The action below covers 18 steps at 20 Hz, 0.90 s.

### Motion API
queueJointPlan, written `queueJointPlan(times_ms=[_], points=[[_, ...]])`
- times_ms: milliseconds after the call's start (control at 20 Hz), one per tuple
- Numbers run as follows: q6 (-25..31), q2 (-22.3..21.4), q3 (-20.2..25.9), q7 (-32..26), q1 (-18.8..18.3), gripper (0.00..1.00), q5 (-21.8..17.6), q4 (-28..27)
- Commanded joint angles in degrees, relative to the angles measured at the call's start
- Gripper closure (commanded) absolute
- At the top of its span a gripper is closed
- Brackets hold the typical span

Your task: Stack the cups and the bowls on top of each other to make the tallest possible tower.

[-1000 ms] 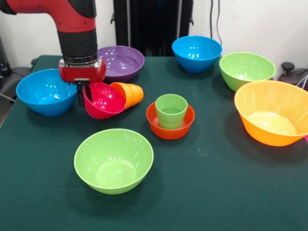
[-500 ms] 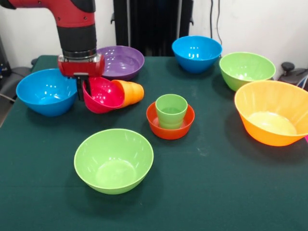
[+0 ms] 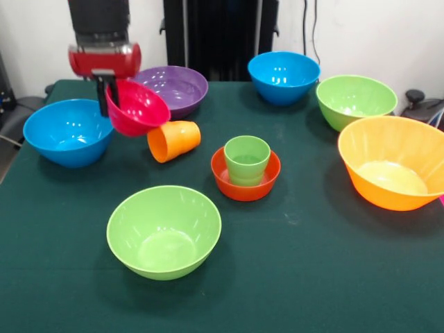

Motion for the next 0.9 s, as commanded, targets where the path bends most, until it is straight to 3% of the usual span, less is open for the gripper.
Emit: queueJointPlan(times_ms=[50,200,350,450,750,900], points=[[10.3,-13.8,9.0,-10.0,-0.9,1.0,6.7,7.4],[10.4,-13.7,9.7,-9.4,-1.4,1.0,7.1,8.0],[6.6,-6.4,7.3,-3.4,-0.9,1.0,5.8,9.3],[2.7,-3.8,5.9,0.0,-0.2,1.0,5.0,10.4],[-4.7,0.3,1.6,8.1,2.3,1.0,5.6,13.2],[-6.8,-0.4,0.6,9.0,3.4,1.0,5.3,14.5]])
